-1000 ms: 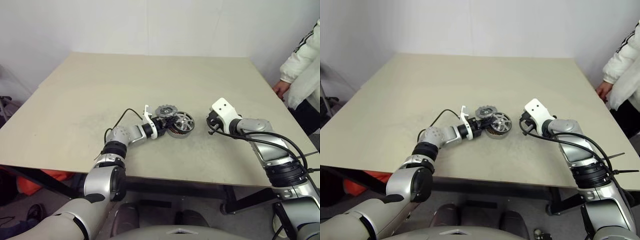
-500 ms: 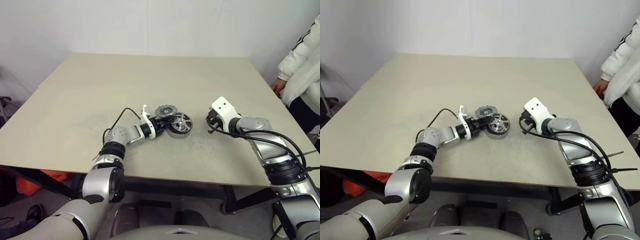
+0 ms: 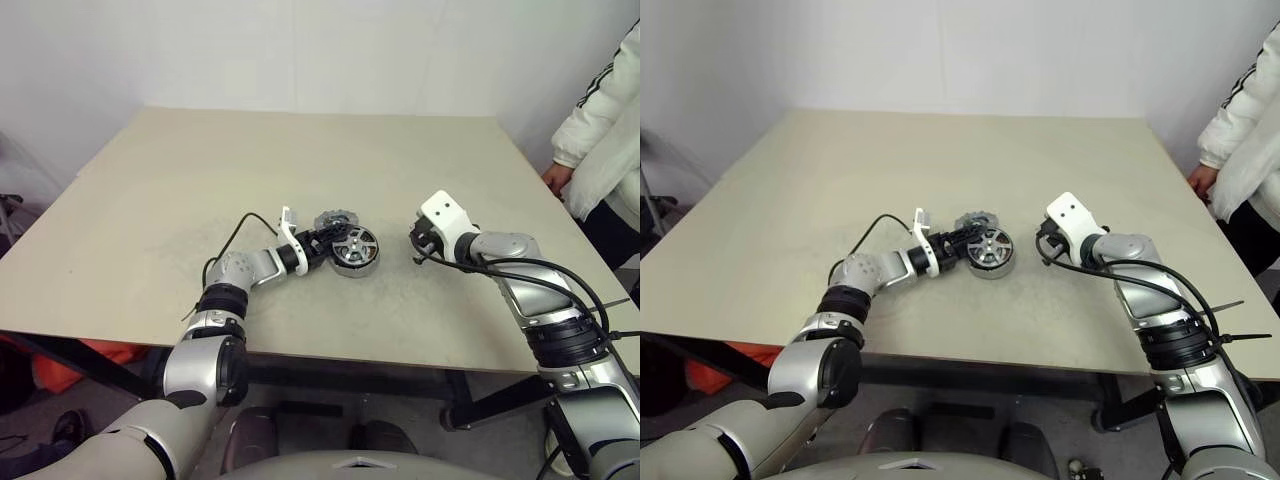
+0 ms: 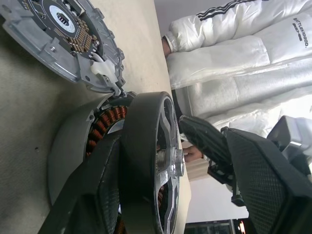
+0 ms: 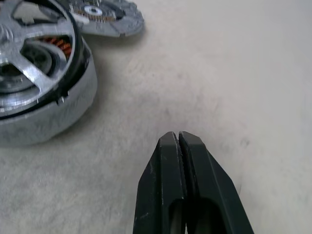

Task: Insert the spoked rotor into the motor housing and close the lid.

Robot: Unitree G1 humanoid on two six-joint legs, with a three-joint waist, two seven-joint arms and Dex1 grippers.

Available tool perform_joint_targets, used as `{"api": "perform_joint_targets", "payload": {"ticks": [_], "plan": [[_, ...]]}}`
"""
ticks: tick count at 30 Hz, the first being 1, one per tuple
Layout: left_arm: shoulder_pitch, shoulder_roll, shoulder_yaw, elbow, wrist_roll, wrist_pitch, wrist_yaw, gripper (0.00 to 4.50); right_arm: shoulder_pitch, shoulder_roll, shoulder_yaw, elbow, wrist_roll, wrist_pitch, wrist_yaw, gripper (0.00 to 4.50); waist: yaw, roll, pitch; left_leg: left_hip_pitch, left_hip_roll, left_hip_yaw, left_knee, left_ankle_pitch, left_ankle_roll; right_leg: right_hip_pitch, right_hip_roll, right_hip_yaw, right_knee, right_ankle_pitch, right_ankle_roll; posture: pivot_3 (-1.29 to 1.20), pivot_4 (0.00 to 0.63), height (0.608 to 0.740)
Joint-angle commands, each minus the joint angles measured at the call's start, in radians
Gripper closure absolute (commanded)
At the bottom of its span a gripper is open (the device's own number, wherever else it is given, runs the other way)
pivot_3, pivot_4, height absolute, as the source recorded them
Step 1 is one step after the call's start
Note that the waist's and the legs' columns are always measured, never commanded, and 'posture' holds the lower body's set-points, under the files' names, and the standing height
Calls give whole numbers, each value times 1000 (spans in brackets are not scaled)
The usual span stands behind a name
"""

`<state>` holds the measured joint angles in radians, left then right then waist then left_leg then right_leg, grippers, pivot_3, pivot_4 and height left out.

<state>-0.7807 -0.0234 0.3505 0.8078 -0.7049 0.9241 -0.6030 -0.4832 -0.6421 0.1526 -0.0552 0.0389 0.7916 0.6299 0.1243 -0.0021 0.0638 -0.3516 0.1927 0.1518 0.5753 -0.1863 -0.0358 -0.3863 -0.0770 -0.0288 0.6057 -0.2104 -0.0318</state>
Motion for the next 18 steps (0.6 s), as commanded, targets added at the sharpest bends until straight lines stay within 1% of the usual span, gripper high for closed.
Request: {"api": "perform_joint_targets", "payload": {"ticks": [1, 6, 8, 18], "plan": [[11, 3, 21, -92, -37, -6, -21, 1159, -28, 4, -8, -19, -8, -17, -8, 4500, -2, 0, 0, 0, 0, 0, 0, 0, 0, 0, 0, 0, 0, 0, 0, 0, 0, 740], [93, -22, -44, -250, -13, -92, -66, 1159, -21, 19, -3, -28, -6, -15, -10, 4500, -3, 0, 0, -2, 2, 1, -1, 0, 0, -2, 0, 0, 0, 0, 0, 0, 0, 740], [113, -25, -59, -285, -12, -112, -74, 1159, -22, 22, -1, -30, -6, -15, -9, 4500, -1, 0, 0, -2, 4, 1, -1, 0, 0, -2, 0, 0, 0, 0, 0, 0, 0, 740], [136, -7, -90, -305, 2, -134, -72, 1159, -36, 55, 13, -57, 9, -17, 4, 4500, -2, 0, 0, -3, 4, 1, -2, 0, 0, -3, 0, 0, -1, 0, 0, 0, 0, 740]]}}
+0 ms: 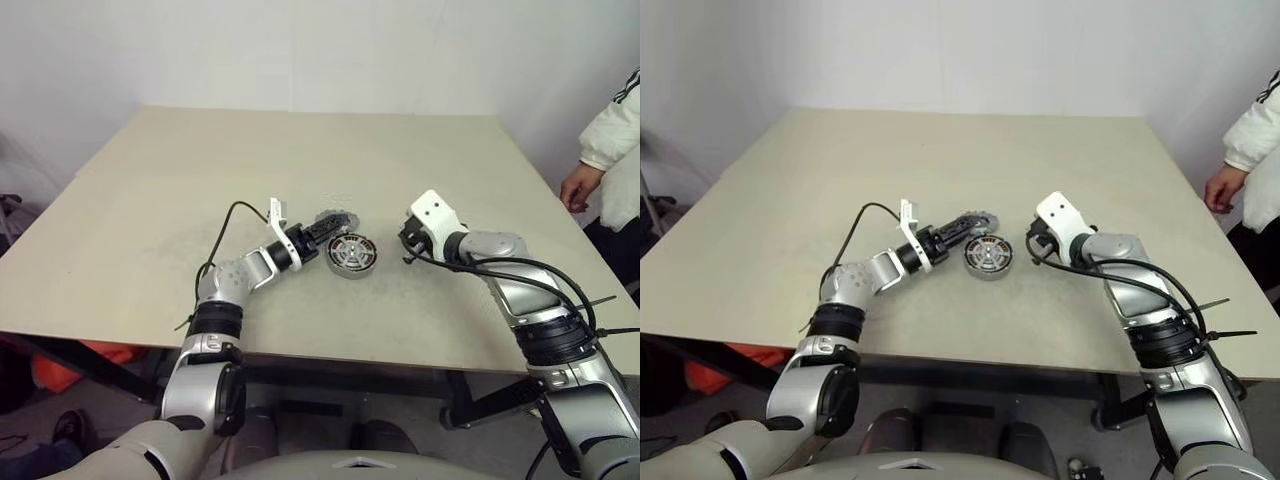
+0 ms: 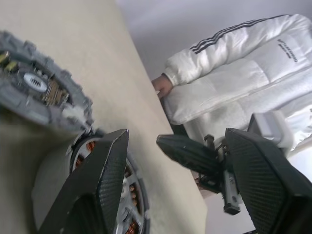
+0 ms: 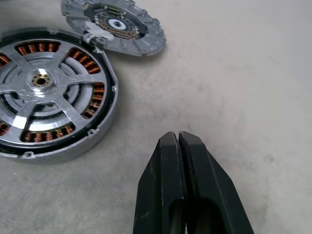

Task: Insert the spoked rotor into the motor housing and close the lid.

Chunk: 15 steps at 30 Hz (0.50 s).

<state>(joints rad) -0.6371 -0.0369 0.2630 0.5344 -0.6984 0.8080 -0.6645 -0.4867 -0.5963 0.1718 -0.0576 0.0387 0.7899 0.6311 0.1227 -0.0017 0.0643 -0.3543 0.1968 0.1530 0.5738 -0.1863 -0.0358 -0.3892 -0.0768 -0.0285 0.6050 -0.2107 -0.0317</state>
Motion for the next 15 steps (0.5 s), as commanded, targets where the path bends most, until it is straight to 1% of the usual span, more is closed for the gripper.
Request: {"api": "perform_joint_targets", "payload": {"ticks": [1, 7, 12, 15], "plan": [[-7, 10, 2, -33, -7, -22, -9, 1159, -34, 19, -11, -69, 23, -10, 10, 4500, -1, 0, 0, 0, 0, 0, 0, 0, 0, 0, 0, 0, 0, 0, 0, 0, 0, 740], [21, 61, 16, -77, -4, -55, -9, 1159, -53, 76, 17, -119, 51, 8, 26, 4500, -3, 0, 0, 0, 1, 0, -1, 0, 0, -1, 1, 0, 0, 0, 0, 0, 0, 740], [72, 125, 22, -164, -4, -75, -1, 1159, -64, 131, 49, -105, 57, 11, 20, 4500, -2, 0, 0, 0, 1, 0, -1, 0, -1, -1, 1, 0, 0, 0, 0, 0, 0, 740], [100, 154, 39, -213, -14, -80, 23, 1159, -35, 166, 67, -45, 53, -2, 17, 4500, -3, 0, 0, 0, 1, 0, -2, 0, -1, -1, 1, 0, 0, 0, 0, 0, 0, 740]]}}
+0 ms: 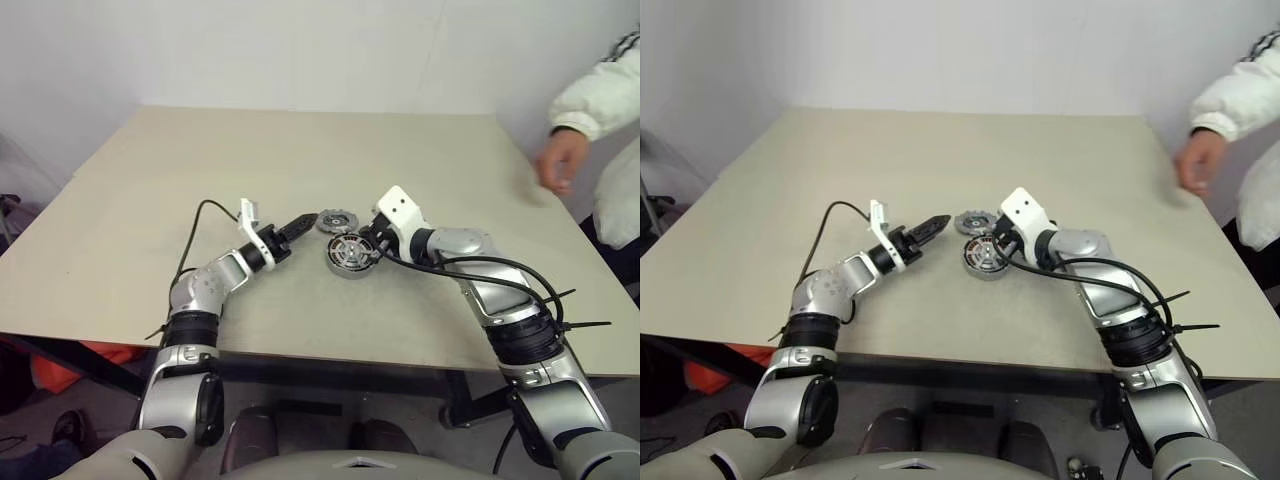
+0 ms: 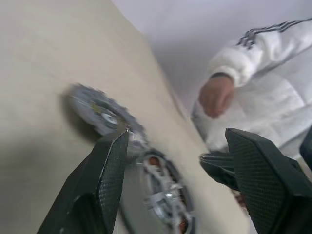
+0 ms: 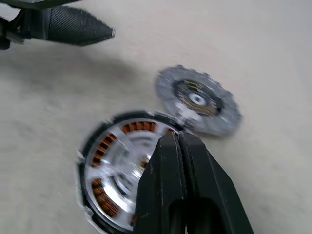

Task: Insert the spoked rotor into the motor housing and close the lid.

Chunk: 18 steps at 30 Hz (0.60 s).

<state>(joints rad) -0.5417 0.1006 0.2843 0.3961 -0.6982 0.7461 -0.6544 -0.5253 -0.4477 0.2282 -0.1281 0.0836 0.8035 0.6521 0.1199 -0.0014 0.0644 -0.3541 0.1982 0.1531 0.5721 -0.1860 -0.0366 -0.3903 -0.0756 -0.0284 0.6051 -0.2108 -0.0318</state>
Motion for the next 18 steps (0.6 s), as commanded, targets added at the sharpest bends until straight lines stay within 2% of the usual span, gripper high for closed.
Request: {"api": "perform_joint_targets", "payload": {"ticks": [1, 5, 11, 16, 18], "plan": [[14, 22, 23, -91, -18, -18, 21, 1159, 17, 26, 15, 50, 8, -21, -3, 4500, 1, 0, 0, 0, 0, 0, 0, 0, 0, 0, 0, 0, 0, 0, 0, 0, 0, 740], [48, 33, 40, -142, -28, -18, 49, 1159, 57, 29, 41, 142, -18, -56, -5, 4500, 0, 0, 0, 0, -1, 0, 0, 0, 0, 1, 0, 1, 0, 0, 0, 0, 0, 740], [63, 32, 53, -148, -35, -33, 77, 1159, 39, 16, 16, 92, 5, -65, 17, 4500, 1, 0, 0, 4, 0, 0, 0, 1, -1, 3, 0, 1, 0, -4, 7, 0, 0, 740], [63, 27, 40, -130, -28, -51, 81, 1159, 16, -9, -4, 46, 15, -59, 32, 4500, 1, 0, 0, 3, 0, 0, 0, 1, -1, 2, 0, 1, 0, -4, 7, 0, 0, 740], [63, 29, 39, -125, -28, -54, 80, 1159, 18, -35, -17, 18, 20, -45, 40, 4500, 2, 0, 0, 1, 0, 0, 0, 1, -1, 1, 0, 1, 0, -1, 2, 0, 0, 740]]}}
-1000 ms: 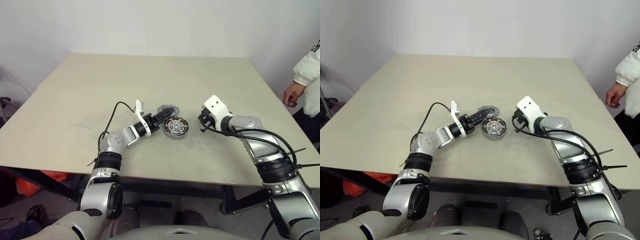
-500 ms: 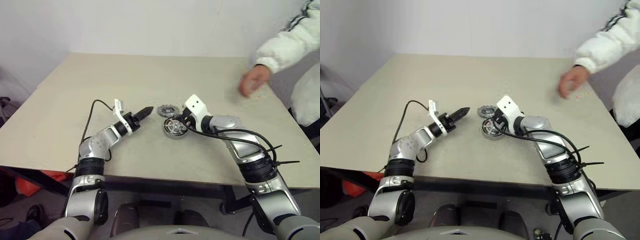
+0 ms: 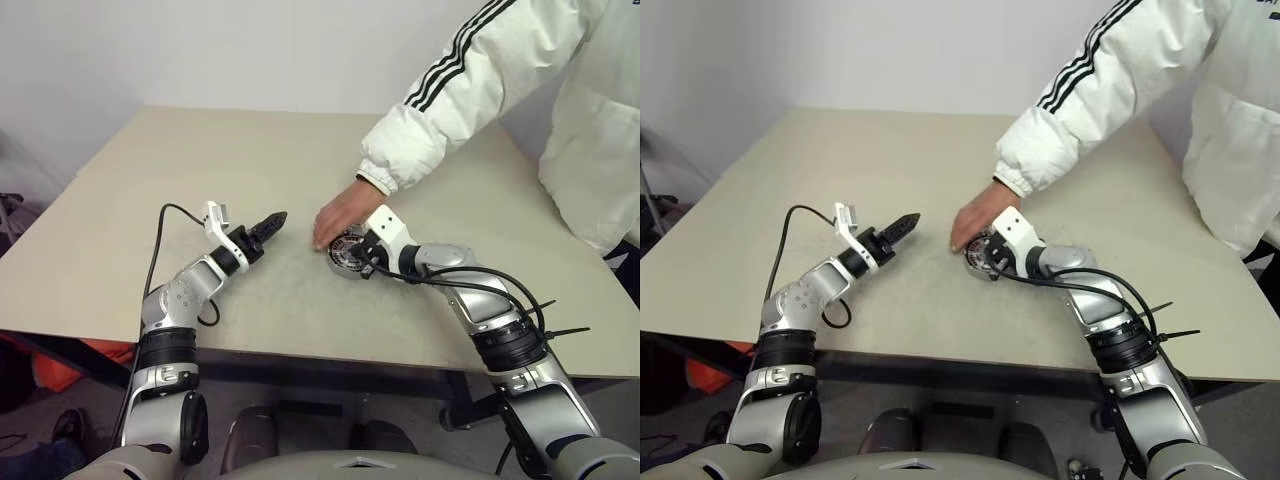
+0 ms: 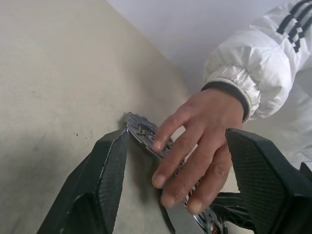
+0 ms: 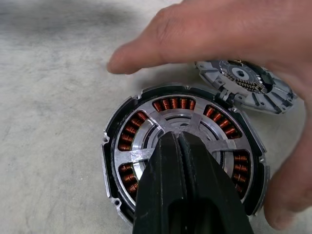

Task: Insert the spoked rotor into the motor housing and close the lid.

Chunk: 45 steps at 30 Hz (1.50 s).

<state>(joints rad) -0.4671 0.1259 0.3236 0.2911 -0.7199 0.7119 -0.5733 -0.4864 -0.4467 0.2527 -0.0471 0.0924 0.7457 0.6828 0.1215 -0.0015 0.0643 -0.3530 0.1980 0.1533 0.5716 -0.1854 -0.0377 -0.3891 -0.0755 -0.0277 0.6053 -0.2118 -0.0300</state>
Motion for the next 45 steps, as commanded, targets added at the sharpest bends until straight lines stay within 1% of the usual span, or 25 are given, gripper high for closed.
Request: {"api": "perform_joint_targets", "payload": {"ticks": [1, 6, 10, 45], "plan": [[-12, 5, -1, -19, -6, -20, -2, 1159, -20, -51, -49, -75, 12, 17, 12, 4500, 0, 0, 0, 0, 0, 0, 0, 0, 0, 0, 0, 0, 0, 0, 0, 0, 0, 740], [-13, 16, -1, -8, -4, -25, -7, 1159, -9, -105, -75, -103, 15, 30, 16, 4500, 0, 0, 0, -1, 0, 0, 0, 1, -3, 0, 0, 0, 0, 0, 0, 0, 0, 740], [-15, 20, -4, 3, -1, -31, -9, 1159, -3, -119, -76, -96, 11, 30, 10, 4500, -1, 0, 0, 0, 0, 0, 0, 2, -3, -1, 1, 0, 0, 0, 0, 0, 0, 740], [-9, 27, -15, 15, 2, -49, -10, 1159, -15, -118, -64, -75, -2, 21, 2, 4500, 0, 0, 0, 0, 0, 0, 0, 2, -3, 0, 1, 0, 0, 0, 0, 0, 0, 740]]}}
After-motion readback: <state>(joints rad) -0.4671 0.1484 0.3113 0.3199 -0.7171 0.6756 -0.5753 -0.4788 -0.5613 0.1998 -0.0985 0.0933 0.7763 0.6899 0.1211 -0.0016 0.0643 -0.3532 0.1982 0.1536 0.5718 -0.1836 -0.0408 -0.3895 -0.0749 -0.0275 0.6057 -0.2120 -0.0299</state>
